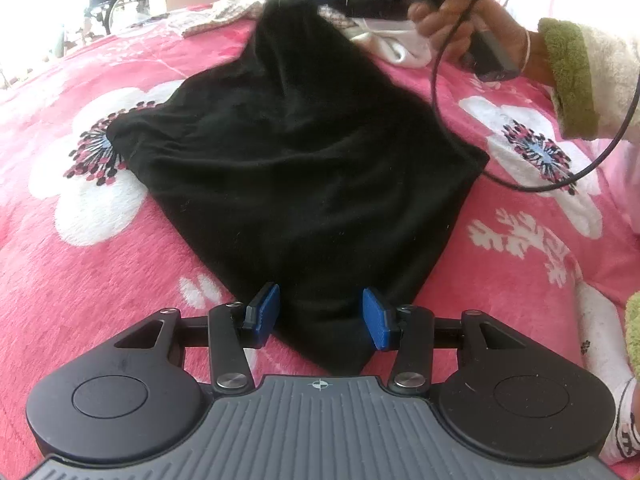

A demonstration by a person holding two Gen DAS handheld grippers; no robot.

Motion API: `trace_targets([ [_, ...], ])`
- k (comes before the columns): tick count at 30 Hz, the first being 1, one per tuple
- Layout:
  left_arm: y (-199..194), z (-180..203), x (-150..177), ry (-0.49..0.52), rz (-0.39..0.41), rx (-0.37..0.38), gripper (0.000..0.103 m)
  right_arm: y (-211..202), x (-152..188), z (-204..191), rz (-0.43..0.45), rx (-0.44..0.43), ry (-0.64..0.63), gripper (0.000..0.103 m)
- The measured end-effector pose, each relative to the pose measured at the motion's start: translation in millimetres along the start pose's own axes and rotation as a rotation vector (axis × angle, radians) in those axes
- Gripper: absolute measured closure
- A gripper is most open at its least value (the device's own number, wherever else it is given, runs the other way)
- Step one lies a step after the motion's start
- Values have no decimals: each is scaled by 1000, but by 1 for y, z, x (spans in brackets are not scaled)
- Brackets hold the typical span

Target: Fold clothes

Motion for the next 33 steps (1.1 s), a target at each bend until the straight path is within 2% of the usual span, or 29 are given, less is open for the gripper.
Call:
trace_targets([
  [1, 0, 0, 0, 1, 0, -2, 57, 4, -1, 8, -8, 3, 23, 98],
  [5, 0, 1, 1, 3, 2, -9, 57, 34, 8, 69, -104, 119, 156, 98],
  [8, 0, 2, 1, 7, 6, -17, 57, 37, 11, 92, -105, 98, 243, 97],
  [12, 1, 2, 1, 6, 7, -20, 57, 39, 10, 96, -139, 122, 243, 98],
  [14, 1, 2, 1, 3, 7, -21, 57, 33, 2, 88, -105, 155, 225, 88],
  [18, 1, 2, 2, 5, 11, -24, 57, 20, -17, 53, -13, 181, 84, 88],
  [19, 1, 2, 2, 6, 12, -24, 57, 29, -17, 38, -51, 173, 9, 88],
  [21, 1, 2, 2, 5, 12, -22, 57, 47, -17, 7, -128, 154, -142, 81],
  [23, 0, 2, 2, 6, 13, -20, 57, 65, -17, -23, -205, 135, -294, 58],
  [26, 0, 2, 2, 9, 17, -20, 57, 97, -10, -54, -318, 129, -492, 56],
  [32, 0, 3, 3, 14, 22, -22, 57, 136, 8, -70, -461, 128, -670, 55],
  [33, 0, 3, 3, 14, 23, -22, 57, 141, 11, -71, -481, 125, -695, 58],
])
Point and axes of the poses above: each gripper's, at about its wrist camera, not at the fingertips, and y roughly the way its jaws point, z to its right, x to its underside, the point moved 3 cm from there along y, roughly the way its jaws point, and after that the axes turned 10 degrees about x, right-handed, at the moved point
